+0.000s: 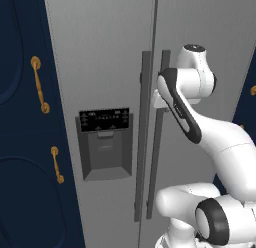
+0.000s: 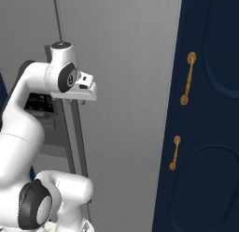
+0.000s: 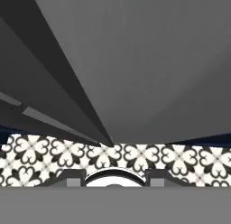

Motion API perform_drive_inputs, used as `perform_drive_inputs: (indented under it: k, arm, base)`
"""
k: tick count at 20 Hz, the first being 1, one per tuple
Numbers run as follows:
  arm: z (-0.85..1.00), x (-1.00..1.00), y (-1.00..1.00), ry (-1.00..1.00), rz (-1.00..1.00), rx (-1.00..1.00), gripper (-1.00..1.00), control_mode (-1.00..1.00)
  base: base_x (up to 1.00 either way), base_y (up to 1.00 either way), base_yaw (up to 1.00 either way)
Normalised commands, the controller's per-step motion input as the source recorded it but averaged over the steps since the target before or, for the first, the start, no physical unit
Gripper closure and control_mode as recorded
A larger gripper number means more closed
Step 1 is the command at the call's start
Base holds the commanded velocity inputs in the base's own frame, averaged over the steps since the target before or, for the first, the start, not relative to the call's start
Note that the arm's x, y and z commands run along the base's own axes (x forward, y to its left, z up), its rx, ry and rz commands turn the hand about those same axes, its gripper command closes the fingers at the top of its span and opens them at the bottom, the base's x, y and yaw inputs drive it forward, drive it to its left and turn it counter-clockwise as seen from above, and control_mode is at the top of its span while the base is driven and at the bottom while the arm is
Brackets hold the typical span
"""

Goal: Grab a lemon wedge from the fridge and one ice cube from the ice bowl, and put them in the glass of lemonade.

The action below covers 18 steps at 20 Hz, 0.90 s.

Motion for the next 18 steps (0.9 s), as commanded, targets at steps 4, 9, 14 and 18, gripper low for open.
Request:
perform_drive_inputs:
  k: [4, 9, 14, 18]
  arm:
    - [-0.07, -0.29, -0.03, -0.02, 0.00, 0.00, -1.00, -1.00]
    - [-0.23, -0.59, -0.05, -0.01, 0.00, 0.00, -1.00, -1.00]
    - [-0.28, -0.49, 0.00, -0.04, 0.00, 0.00, -1.00, -1.00]
    - [-0.16, -0.19, 0.00, -0.15, 0.00, 0.00, -1.00, -1.00]
  base:
    - [0.00, 0.00, 0.00]
    - [0.00, 0.00, 0.00]
    - [0.00, 0.00, 0.00]
    - [0.00, 0.00, 0.00]
